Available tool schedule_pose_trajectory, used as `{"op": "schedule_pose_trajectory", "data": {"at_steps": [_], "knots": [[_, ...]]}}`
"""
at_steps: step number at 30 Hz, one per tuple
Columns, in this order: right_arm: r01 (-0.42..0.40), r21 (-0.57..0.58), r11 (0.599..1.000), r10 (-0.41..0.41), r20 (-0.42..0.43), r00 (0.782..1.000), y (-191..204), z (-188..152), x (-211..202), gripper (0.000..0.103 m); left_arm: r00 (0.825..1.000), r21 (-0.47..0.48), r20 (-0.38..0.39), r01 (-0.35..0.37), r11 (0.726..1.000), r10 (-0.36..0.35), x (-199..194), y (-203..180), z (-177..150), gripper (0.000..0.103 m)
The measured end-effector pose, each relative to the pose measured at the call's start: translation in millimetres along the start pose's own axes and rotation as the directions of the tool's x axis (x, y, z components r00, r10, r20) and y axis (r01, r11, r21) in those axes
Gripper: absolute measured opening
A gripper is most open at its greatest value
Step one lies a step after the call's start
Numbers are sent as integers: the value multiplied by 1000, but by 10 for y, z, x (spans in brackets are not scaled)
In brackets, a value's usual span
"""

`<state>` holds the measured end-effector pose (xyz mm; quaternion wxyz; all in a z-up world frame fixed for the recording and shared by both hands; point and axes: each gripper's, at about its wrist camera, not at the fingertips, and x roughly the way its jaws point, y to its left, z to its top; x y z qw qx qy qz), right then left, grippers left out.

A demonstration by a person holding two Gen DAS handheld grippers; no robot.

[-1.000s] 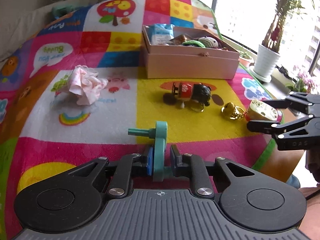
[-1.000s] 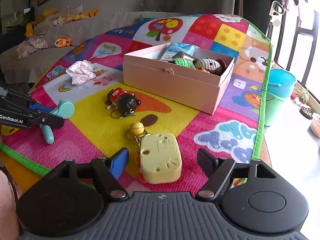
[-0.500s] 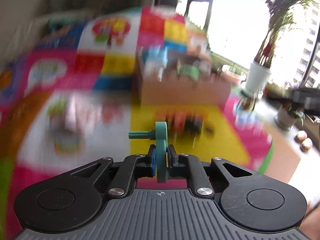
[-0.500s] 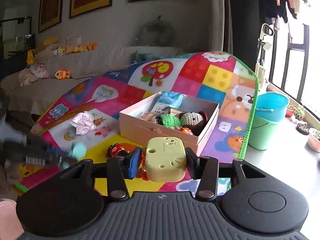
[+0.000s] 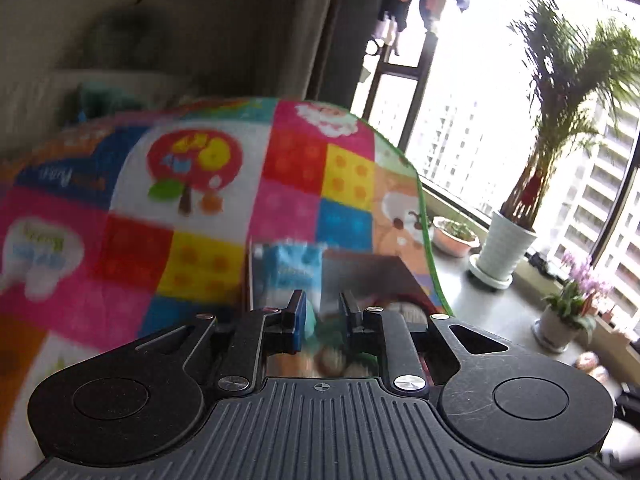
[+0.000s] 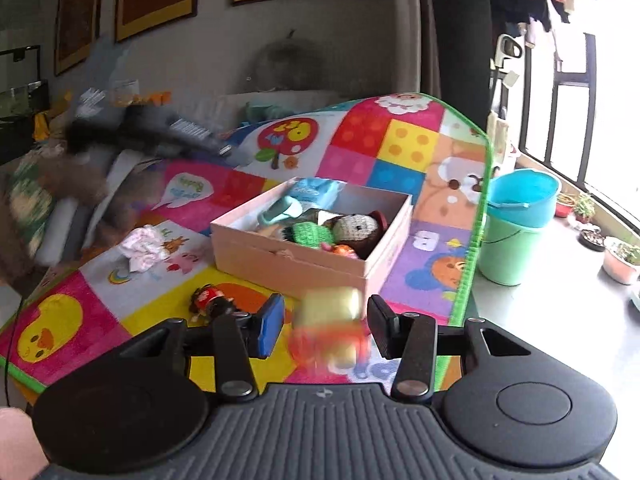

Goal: Organize objects
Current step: 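Drop the teal toy into the pink box with the left tool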

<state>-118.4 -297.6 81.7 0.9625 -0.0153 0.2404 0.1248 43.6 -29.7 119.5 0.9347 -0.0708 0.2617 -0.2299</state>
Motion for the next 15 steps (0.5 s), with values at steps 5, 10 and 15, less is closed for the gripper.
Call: {"op": "schedule_pose_trajectory", "data": {"at_steps": [5,10,15], "knots": [[-33,43,999,32,42,999,-139,419,90,29,999,-47,-44,19,999,-21,-377,206,-626,19],[14,-63,998,-15,-22,1000,-115,529,182,49,992,-46,-124,13,999,-19,-645,256,-1071,19],[56,-80,995,-65,-121,991,-93,154,323,74,987,-67,-159,3,998,-14,-721,267,-1251,19]]}}
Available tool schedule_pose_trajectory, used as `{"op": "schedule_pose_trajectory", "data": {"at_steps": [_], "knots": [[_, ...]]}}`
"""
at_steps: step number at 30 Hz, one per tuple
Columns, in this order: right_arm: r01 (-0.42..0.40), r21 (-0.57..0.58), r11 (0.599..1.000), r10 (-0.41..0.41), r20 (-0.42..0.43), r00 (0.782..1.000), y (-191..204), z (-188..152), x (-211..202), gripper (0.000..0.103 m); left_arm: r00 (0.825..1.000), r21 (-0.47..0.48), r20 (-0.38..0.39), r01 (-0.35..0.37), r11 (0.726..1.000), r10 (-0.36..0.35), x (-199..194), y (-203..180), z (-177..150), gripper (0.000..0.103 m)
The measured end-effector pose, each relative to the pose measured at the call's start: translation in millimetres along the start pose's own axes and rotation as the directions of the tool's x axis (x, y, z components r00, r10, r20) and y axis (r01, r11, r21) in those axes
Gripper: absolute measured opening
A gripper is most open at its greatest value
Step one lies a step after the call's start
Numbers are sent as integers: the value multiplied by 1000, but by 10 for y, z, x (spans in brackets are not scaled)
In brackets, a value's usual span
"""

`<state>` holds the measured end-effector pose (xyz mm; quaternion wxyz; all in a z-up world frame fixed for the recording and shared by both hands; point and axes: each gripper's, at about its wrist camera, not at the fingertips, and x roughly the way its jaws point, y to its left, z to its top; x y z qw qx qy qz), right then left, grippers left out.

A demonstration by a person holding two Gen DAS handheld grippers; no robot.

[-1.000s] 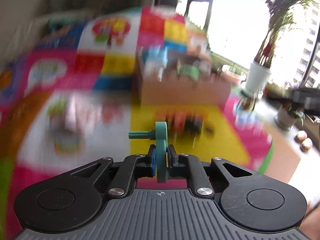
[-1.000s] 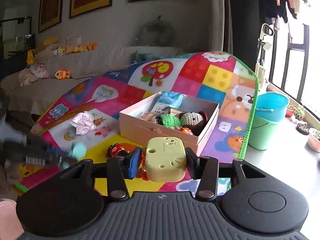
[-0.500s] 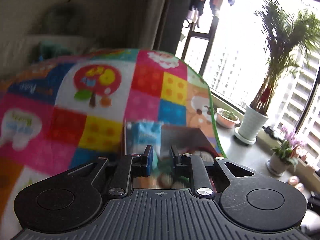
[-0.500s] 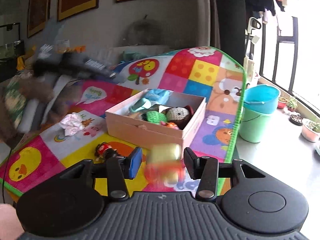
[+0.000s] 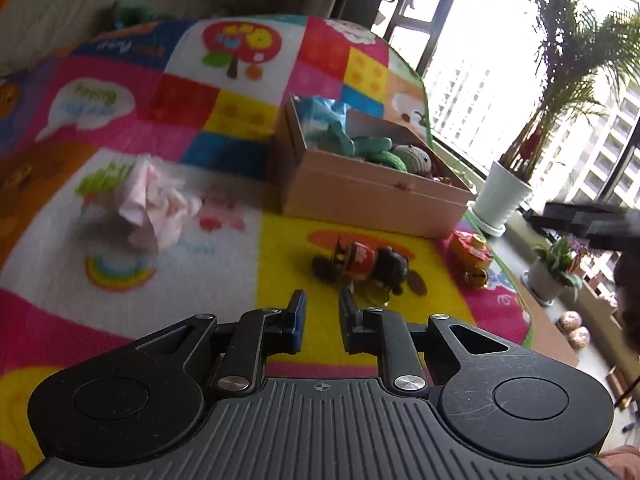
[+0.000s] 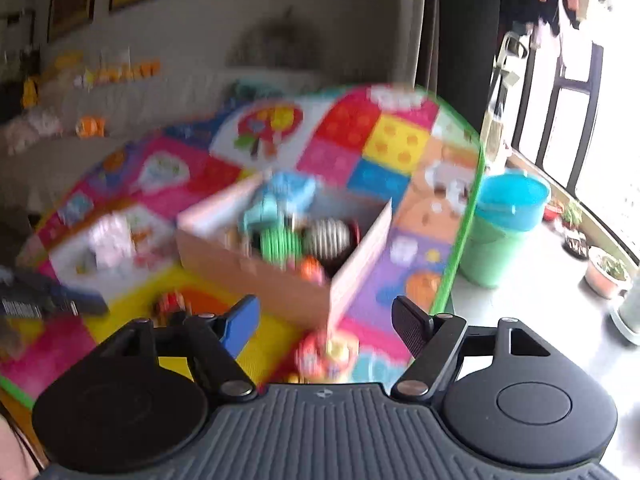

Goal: Organize objects
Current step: 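Drop the teal toy into the pink box with the left tool, then lower the yellow case into the pink box with the right tool and open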

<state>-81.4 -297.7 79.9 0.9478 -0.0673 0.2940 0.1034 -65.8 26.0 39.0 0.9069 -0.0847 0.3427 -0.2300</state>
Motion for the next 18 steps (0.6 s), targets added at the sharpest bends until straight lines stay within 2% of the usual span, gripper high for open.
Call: {"op": "schedule_pose_trajectory", "data": {"at_steps": [5,8,10,12,14,18], "knots": [[22,141,990,-10,-85,996,-52,-225,398,74,1000,-4,-1,28,1000,-28,30,-46,-13,19],[22,169,985,1,-135,991,-33,-279,670,72,999,7,4,37,999,-37,-6,-98,-36,19],[39,131,991,-18,-159,987,33,-297,756,50,999,16,5,34,999,-35,-29,-108,-47,19],[45,89,995,-31,-159,987,80,-255,700,44,999,11,10,33,999,-33,-48,-91,-53,19],[9,103,995,6,-145,989,61,-151,546,44,999,-6,17,30,1000,-30,-64,-45,-53,19],[-47,112,993,50,-23,998,-6,312,117,44,999,-47,34,34,998,-32,-69,42,-45,19]]}}
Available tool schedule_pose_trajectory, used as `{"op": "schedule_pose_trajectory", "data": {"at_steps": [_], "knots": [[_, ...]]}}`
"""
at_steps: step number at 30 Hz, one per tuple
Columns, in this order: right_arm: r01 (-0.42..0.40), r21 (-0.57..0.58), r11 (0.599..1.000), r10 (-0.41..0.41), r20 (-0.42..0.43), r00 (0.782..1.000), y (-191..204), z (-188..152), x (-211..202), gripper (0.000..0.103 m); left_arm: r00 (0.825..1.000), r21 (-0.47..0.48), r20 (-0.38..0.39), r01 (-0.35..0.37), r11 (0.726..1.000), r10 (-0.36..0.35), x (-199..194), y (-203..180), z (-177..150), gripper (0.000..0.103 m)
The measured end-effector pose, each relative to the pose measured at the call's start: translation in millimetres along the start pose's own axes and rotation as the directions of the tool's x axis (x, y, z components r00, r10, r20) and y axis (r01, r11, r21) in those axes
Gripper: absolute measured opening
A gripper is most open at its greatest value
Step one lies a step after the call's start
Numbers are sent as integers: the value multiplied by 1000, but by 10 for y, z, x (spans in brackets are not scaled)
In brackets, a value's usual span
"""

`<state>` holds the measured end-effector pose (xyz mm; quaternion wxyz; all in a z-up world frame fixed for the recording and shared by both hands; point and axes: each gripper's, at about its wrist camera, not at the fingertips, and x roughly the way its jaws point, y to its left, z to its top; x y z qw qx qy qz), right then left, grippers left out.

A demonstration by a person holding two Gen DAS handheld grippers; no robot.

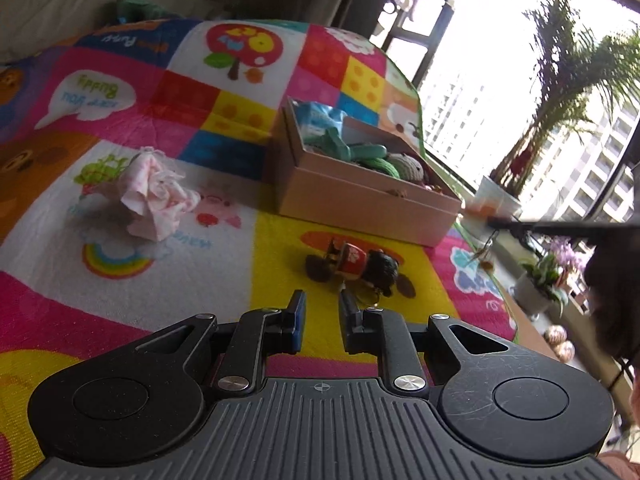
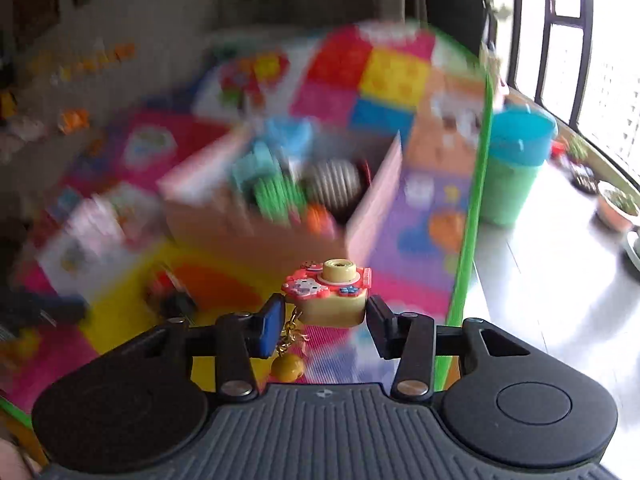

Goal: Organize objects
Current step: 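Lower the yellow case into the pink box with the right tool and open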

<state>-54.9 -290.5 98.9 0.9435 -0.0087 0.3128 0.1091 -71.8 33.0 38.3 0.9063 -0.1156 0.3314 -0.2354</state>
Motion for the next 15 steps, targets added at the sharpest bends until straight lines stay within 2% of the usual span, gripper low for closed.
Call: {"op": "schedule_pose_trajectory", "data": {"at_steps": [3,6,8,9,10,12,14,15], "knots": [[-1,-27,1000,4,115,993,25,525,-149,44,1000,-12,-2,10,1000,-10,17,24,-8,19],[43,-64,997,-28,213,977,92,1045,-33,45,1000,-13,-6,18,1000,-18,16,30,-34,19],[88,-65,994,-70,243,968,107,1320,140,59,1000,-18,-5,5,1000,-5,2,54,-42,19],[113,-45,993,-98,252,963,98,1414,223,79,1000,-19,-2,-5,1000,5,-13,68,-45,19],[120,-26,992,-109,263,959,76,1472,284,86,1000,-18,2,-14,1000,15,-33,83,-49,19],[112,2,994,-109,253,961,35,1458,336,87,1000,-23,9,-24,999,24,-78,143,-63,19],[91,24,996,-94,230,969,1,1313,353,93,999,-31,10,-30,999,30,-91,197,-79,19],[88,29,996,-92,216,972,1,1215,359,99,999,-34,8,-35,999,35,-86,217,-87,19]]}}
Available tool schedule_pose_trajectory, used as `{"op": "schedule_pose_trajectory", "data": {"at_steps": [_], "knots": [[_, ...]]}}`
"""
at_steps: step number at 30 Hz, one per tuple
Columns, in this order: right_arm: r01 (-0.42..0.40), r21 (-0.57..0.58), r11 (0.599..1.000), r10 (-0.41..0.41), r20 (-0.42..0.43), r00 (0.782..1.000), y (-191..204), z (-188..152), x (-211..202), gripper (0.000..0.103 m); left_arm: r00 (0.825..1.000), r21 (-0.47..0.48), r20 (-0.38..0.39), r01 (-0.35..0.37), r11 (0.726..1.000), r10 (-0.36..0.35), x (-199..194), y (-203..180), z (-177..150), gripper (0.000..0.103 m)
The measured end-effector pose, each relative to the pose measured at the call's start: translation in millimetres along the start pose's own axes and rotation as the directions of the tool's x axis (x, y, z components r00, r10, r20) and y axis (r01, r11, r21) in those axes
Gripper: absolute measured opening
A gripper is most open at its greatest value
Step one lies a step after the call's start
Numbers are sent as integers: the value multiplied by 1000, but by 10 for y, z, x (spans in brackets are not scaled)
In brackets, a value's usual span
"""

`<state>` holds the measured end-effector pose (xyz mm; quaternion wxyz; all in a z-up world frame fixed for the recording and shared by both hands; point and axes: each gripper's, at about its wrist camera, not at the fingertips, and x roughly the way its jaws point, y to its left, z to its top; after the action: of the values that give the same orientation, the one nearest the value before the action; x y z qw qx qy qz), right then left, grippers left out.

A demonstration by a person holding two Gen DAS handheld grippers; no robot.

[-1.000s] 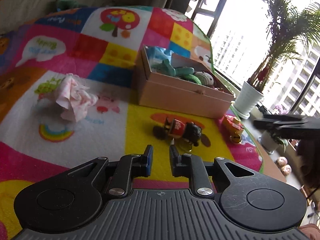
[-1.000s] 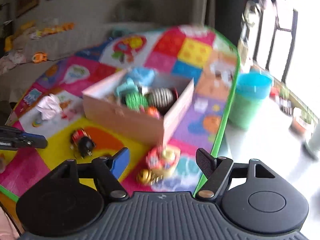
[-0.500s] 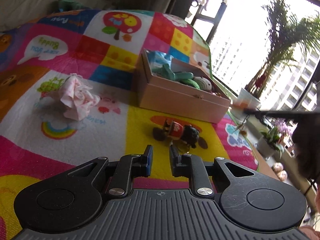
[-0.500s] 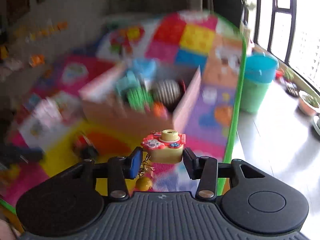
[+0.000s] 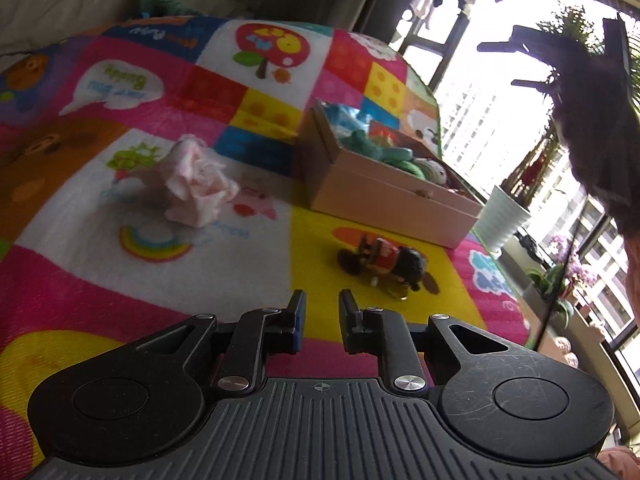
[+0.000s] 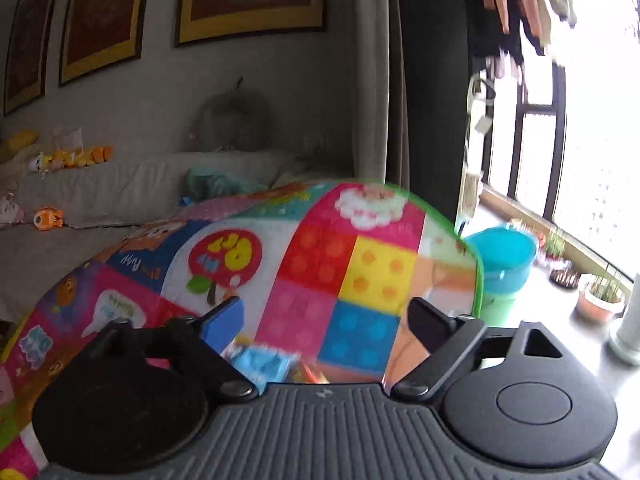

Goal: Organize objects
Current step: 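Lower the yellow case into the pink box with the right tool and open, then grasp the red-black figure keychain on the mat with the left tool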

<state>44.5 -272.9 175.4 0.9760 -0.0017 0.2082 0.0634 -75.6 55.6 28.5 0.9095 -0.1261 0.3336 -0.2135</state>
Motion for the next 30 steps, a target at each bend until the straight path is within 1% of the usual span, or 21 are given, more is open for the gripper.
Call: {"op": "schedule_pose_trajectory", "data": {"at_steps": [4,6,8,11,13,16,18,19,21,22,23,24,26,28,30], "knots": [[3,-69,998,-7,-54,999,78,-512,-124,103,1000,8,-7,-11,1000,11,41,4,-6,19],[-13,-97,995,5,-78,997,138,-776,-211,103,1000,26,-9,-10,1000,10,55,-38,-3,19],[-42,-112,993,28,-123,992,201,-1060,-258,103,1000,50,-11,-17,999,18,65,-92,-3,19],[-96,-92,991,74,-221,972,296,-1486,-266,103,999,102,-18,-49,994,51,86,-169,-4,19],[-112,-75,991,87,-277,957,343,-1732,-249,103,997,132,-31,-65,989,70,108,-223,-2,19],[-116,-48,992,94,-325,941,364,-1973,-207,103,994,188,-66,-71,980,85,169,-332,4,20],[-114,-42,993,94,-324,941,351,-2043,-214,103,991,229,-97,-68,971,93,235,-421,3,21],[-116,-43,992,97,-316,944,351,-2057,-234,103,990,246,-108,-66,967,95,264,-459,-3,23],[-124,-36,992,106,-315,943,344,-2068,-253,103,988,279,-126,-52,959,90,306,-548,-5,41],[-128,-38,991,109,-311,944,345,-2083,-263,103,987,288,-141,-37,957,81,330,-585,0,46],[-129,-40,991,111,-309,945,352,-2090,-265,103,985,301,-156,-28,953,78,356,-632,2,58],[-131,-39,991,113,-308,945,347,-2081,-263,103,983,317,-169,-19,948,76,379,-673,1,66],[-135,-20,991,123,-302,945,316,-2071,-273,103,978,350,-189,-13,937,84,425,-756,-9,76],[-149,26,989,150,-287,946,250,-2065,-286,103,976,379,-204,2,925,82,450,-812,6,74],[-164,95,982,184,-265,946,148,-2054,-301,103,979,395,-192,11,918,71,441,-861,76,68]]}}
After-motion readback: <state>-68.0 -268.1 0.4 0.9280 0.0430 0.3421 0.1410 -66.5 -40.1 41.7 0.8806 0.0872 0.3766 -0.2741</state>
